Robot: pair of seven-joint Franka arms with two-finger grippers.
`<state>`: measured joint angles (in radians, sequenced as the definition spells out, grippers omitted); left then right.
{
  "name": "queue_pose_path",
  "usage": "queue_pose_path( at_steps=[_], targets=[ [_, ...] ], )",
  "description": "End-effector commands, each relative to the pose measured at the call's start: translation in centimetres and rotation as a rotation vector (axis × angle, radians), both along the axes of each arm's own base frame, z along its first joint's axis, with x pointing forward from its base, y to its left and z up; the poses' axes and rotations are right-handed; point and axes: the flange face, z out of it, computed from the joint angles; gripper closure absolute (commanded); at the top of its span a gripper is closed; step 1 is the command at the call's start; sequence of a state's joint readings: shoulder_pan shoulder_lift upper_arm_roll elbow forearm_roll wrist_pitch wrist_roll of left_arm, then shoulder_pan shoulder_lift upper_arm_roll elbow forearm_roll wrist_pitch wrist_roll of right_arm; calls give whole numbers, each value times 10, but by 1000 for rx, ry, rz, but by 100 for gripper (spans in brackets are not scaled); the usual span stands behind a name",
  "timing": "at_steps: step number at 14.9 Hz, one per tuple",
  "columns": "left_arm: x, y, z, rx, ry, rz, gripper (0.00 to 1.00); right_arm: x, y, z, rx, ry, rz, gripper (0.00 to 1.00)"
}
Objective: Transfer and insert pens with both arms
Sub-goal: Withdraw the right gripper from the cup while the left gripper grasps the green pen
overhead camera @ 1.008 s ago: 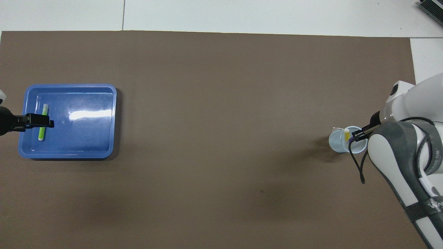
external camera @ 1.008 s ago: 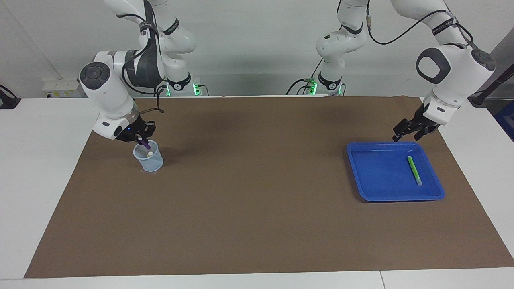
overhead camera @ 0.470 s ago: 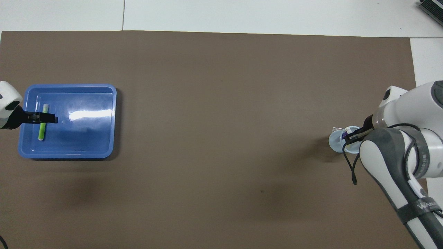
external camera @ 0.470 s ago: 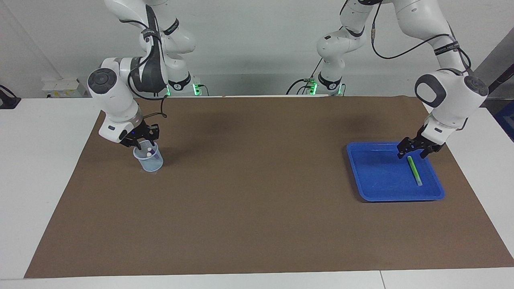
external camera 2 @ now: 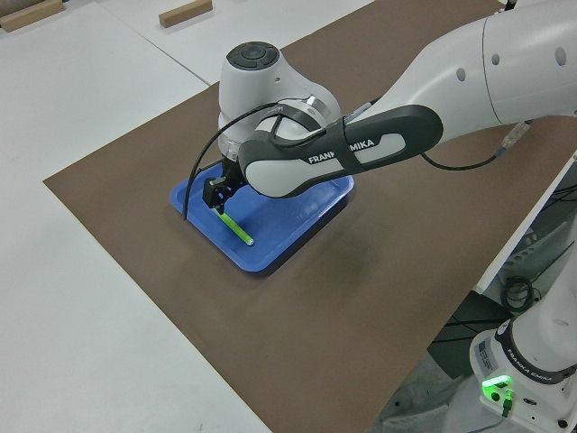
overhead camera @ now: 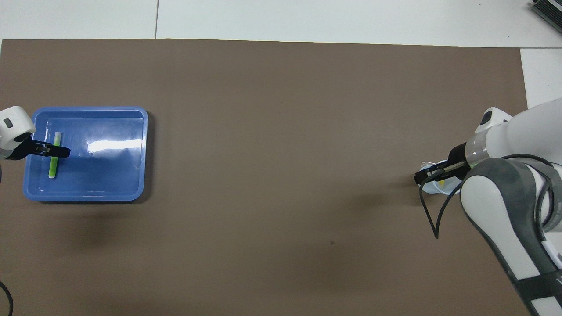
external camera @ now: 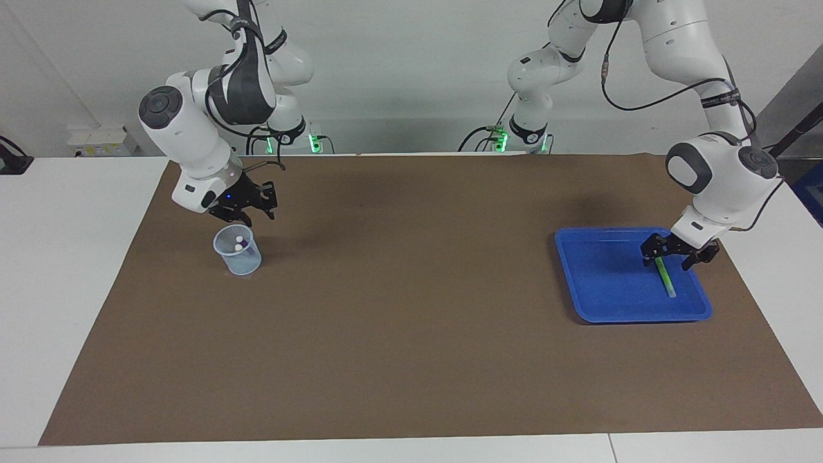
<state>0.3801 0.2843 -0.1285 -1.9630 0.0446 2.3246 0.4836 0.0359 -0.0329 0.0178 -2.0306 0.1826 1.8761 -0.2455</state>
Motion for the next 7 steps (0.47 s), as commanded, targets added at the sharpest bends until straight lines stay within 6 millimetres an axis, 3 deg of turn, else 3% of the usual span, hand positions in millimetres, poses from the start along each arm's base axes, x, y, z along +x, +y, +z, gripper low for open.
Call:
queue_pose_path(
  at_steps=[1, 4, 7],
  targets=[
    [8, 5, -6, 19, -2, -32, 1, -9, 31, 9, 78, 45, -101, 47],
    [12, 6, -21, 14, -5, -32, 3, -13, 65, 14, 171, 94, -223, 32],
    [14, 7, -32, 7, 2, -28, 4, -16, 94, 25, 307, 129, -312, 2]
  ],
)
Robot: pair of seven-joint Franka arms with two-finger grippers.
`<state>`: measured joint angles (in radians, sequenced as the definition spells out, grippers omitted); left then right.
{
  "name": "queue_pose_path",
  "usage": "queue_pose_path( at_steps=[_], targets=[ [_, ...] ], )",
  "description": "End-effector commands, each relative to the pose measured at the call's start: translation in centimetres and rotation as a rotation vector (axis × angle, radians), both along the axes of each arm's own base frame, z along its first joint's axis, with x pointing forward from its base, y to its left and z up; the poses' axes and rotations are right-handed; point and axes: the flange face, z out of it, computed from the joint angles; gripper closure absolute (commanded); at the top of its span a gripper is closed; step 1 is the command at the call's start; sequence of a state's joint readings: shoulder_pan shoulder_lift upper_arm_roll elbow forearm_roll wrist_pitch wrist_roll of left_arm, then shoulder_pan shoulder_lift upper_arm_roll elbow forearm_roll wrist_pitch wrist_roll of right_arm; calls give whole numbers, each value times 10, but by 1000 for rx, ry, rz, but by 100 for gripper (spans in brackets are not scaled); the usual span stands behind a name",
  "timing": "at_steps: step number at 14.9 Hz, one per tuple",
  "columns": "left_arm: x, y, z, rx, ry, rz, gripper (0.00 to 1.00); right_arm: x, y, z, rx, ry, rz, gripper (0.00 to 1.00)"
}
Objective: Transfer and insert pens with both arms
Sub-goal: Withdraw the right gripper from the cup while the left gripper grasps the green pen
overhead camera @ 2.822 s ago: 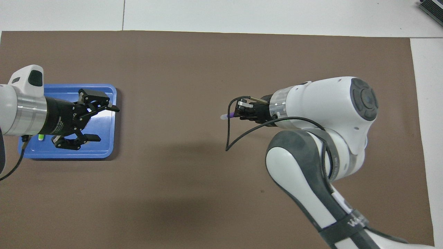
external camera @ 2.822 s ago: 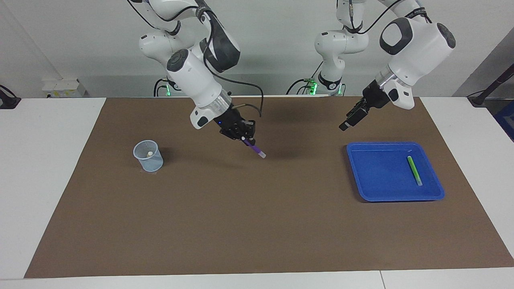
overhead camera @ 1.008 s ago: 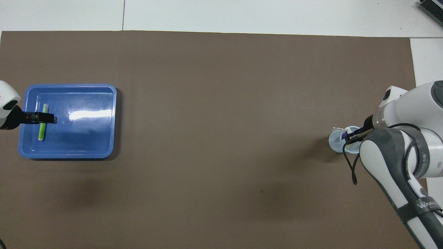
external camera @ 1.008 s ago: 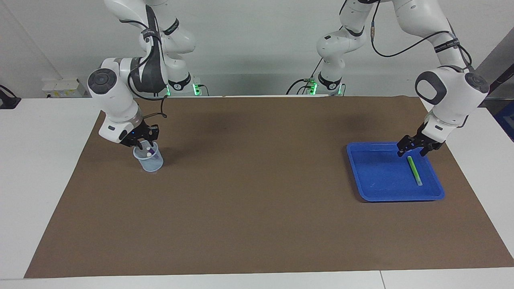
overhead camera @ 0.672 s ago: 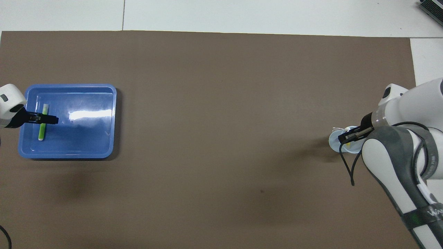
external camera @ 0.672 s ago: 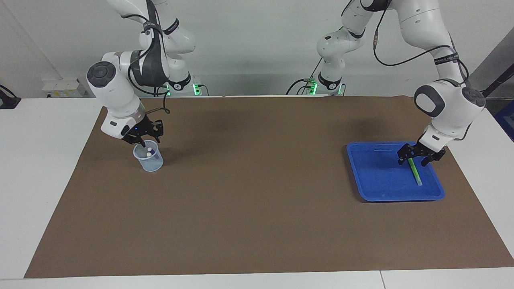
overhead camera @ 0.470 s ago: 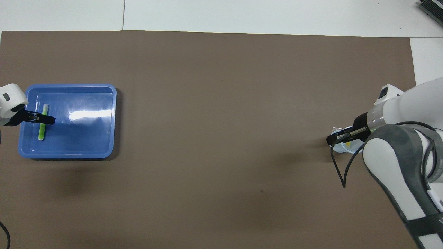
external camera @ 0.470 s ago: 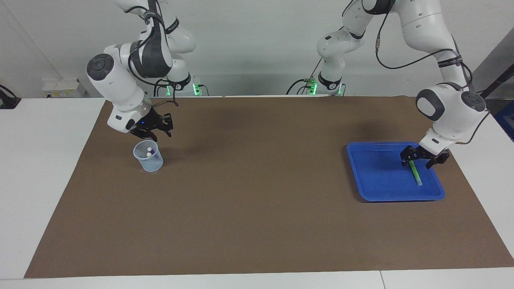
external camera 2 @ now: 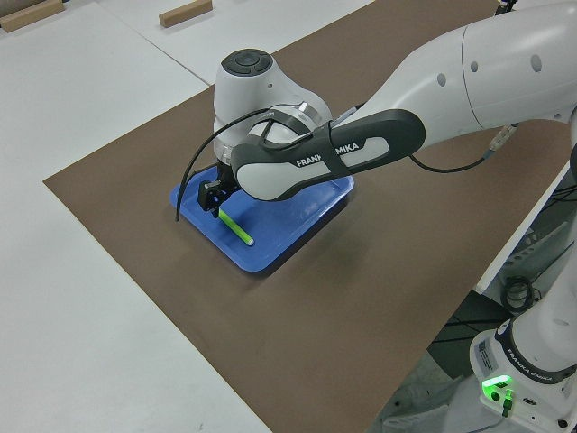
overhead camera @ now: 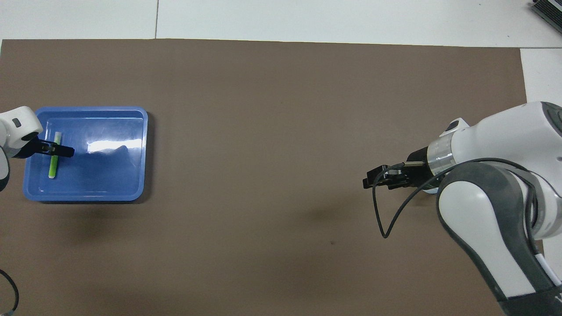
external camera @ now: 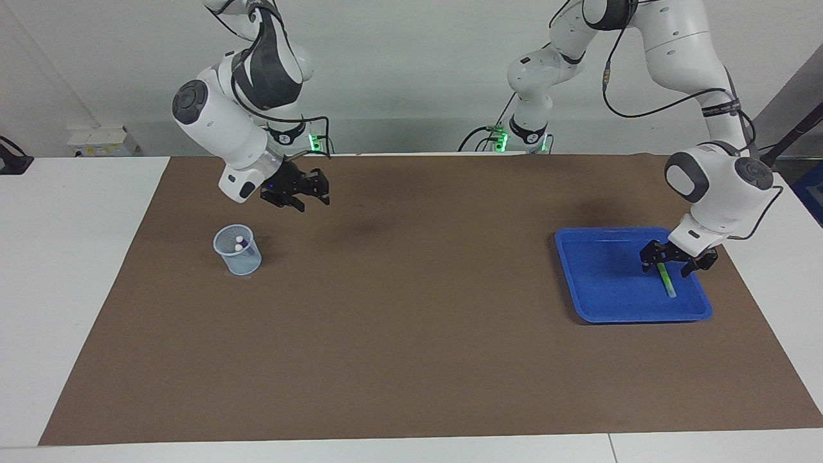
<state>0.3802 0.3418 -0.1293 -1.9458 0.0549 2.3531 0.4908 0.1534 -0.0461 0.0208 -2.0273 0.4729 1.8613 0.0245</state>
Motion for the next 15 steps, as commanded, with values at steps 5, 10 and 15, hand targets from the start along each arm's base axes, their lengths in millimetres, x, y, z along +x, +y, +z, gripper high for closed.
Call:
queue_pose_path(
  at_steps=[5, 10, 15],
  targets=[
    [3, 19, -11, 5, -8, 10, 10, 0, 40, 21, 141, -51, -96, 0],
    [-2, 34, -12, 7, -10, 35, 13, 4, 46, 19, 135, -92, -144, 0],
    [-2, 33, -21, 8, -33, 45, 30, 13, 37, 19, 128, -83, -258, 0]
  ],
)
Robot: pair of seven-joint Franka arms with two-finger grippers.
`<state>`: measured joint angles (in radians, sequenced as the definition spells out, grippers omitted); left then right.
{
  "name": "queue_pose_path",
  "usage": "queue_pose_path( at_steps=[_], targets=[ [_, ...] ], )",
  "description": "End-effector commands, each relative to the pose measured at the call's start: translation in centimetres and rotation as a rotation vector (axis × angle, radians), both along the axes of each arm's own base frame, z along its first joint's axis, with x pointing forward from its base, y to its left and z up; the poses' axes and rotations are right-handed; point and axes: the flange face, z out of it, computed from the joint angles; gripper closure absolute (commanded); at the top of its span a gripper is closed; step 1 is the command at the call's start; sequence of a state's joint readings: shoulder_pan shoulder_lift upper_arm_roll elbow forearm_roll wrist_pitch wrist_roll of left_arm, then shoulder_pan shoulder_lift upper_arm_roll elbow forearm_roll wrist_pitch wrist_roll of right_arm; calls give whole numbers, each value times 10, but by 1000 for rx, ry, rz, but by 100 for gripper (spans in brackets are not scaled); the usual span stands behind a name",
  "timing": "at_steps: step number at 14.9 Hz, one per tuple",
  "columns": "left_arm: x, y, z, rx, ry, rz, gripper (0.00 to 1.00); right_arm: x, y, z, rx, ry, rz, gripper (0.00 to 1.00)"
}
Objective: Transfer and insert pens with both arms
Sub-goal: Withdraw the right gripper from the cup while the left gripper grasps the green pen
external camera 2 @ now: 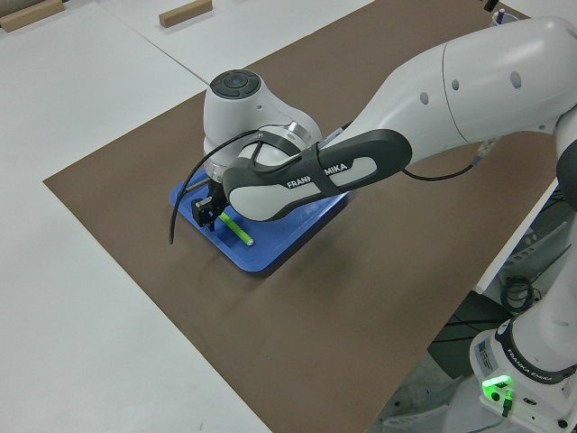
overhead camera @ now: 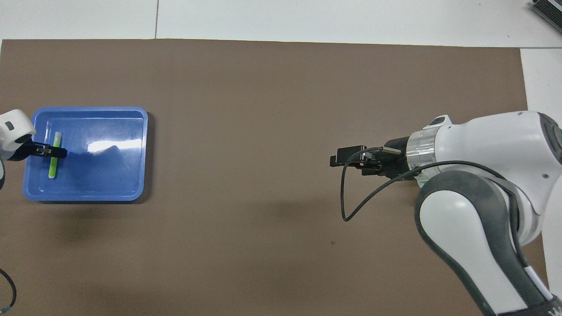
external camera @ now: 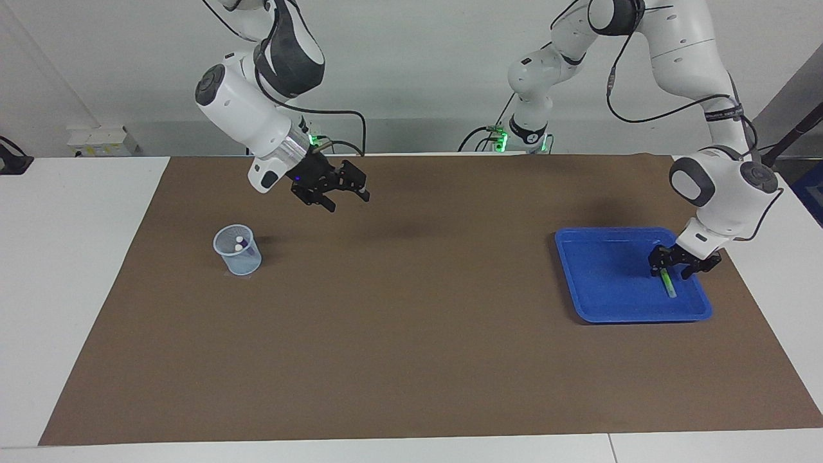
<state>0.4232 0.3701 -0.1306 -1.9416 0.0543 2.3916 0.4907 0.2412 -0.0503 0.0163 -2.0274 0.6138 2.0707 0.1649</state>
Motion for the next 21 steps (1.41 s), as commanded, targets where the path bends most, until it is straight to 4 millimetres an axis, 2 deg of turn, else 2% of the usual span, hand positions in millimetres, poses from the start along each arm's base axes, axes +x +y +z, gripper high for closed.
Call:
queue_pose_path(
  at_steps=[1, 3, 5, 7, 8, 10, 12, 15, 16, 18, 20, 21],
  targets=[
    [0, 6, -11, 11, -23, 0, 38, 3, -6, -1, 19, 11, -63, 0],
    [-1, 5, -15, 13, -33, 1, 48, 4, -4, 0, 19, 4, -66, 0],
    [-1, 4, -15, 13, -35, 1, 69, 8, -2, 2, 21, -33, -85, 0],
    [0, 1, -15, 14, -39, -2, 93, 8, 8, 4, 59, -34, -114, 0],
    [0, 2, -14, 15, -44, -1, 100, 8, 11, 5, 75, -25, -153, 0],
    [0, 2, -14, 15, -42, -2, 100, 13, 10, 8, 121, 5, -272, 0],
    [1, 0, -13, 12, -32, -3, 100, 16, 10, 7, 146, 10, -307, 0],
    [4, -3, -7, 0, 3, 12, 100, 9, 31, 9, 175, 23, -292, 0],
    [5, -4, 0, -4, 22, 33, 100, 9, 31, 10, 182, 28, -303, 0],
    [11, -19, 22, -15, 61, 79, 100, 7, 42, 12, 185, 22, -317, 0],
    [13, -40, 41, -17, 89, 138, 100, 3, 58, 13, 193, 17, -346, 0],
    [13, -51, 50, -19, 98, 168, 100, 4, 60, 12, 196, 20, -365, 0]
  ],
)
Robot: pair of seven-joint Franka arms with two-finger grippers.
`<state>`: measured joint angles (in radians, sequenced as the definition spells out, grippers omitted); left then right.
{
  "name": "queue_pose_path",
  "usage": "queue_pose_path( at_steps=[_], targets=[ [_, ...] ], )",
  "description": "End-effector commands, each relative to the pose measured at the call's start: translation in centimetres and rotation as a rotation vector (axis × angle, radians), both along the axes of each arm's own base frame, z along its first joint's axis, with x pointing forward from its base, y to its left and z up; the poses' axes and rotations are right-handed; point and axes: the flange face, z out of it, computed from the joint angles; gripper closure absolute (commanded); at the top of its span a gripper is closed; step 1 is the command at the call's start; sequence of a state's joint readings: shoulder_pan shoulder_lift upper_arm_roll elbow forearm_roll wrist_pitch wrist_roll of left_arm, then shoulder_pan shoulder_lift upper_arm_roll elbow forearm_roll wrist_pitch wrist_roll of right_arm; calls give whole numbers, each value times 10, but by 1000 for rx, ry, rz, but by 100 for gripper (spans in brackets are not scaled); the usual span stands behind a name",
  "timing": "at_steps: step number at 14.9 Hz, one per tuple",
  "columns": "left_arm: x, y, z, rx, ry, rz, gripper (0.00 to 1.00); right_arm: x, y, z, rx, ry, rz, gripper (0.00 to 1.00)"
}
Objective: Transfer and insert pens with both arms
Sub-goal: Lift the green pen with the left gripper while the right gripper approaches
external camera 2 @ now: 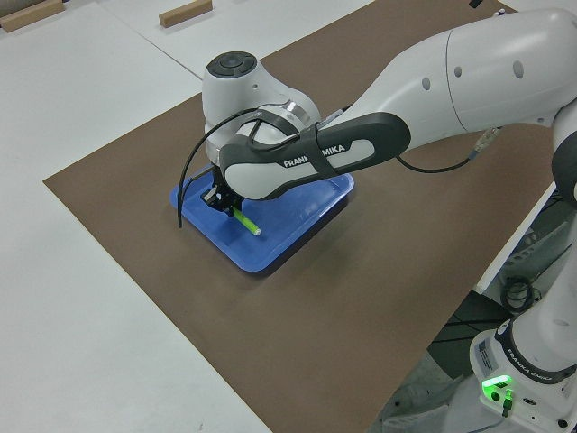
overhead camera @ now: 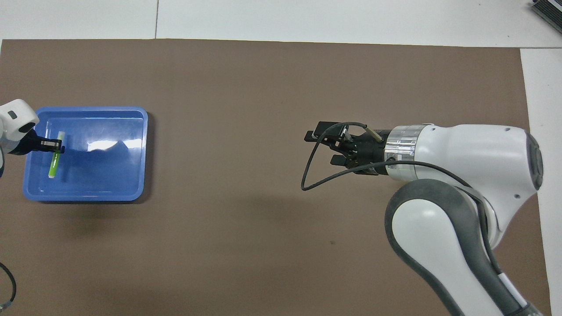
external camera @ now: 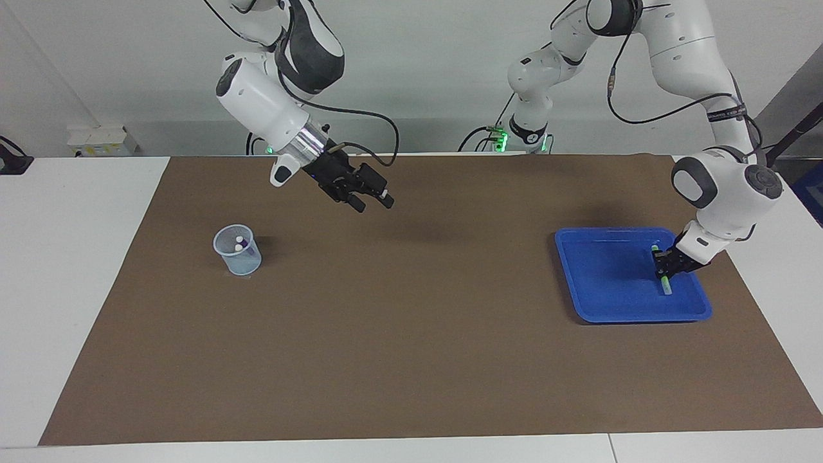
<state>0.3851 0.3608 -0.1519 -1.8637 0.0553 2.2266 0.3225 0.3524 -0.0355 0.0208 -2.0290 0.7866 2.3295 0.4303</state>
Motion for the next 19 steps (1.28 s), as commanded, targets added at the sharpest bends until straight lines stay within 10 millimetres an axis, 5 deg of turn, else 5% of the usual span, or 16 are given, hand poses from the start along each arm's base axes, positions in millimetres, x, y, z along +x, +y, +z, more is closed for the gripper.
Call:
queue_pose_path(
  at_steps=[1, 8, 19],
  targets=[
    [-3, -29, 34, -4, 32, 107, 100, -2, 13, -3, 29, 16, -43, 0],
    [-20, -95, 101, -191, 101, 599, 100, -18, 55, 5, 63, 50, -102, 0],
    [-42, -217, 158, -394, 364, 1256, 100, -21, 69, 13, 79, 24, -121, 0]
  ],
)
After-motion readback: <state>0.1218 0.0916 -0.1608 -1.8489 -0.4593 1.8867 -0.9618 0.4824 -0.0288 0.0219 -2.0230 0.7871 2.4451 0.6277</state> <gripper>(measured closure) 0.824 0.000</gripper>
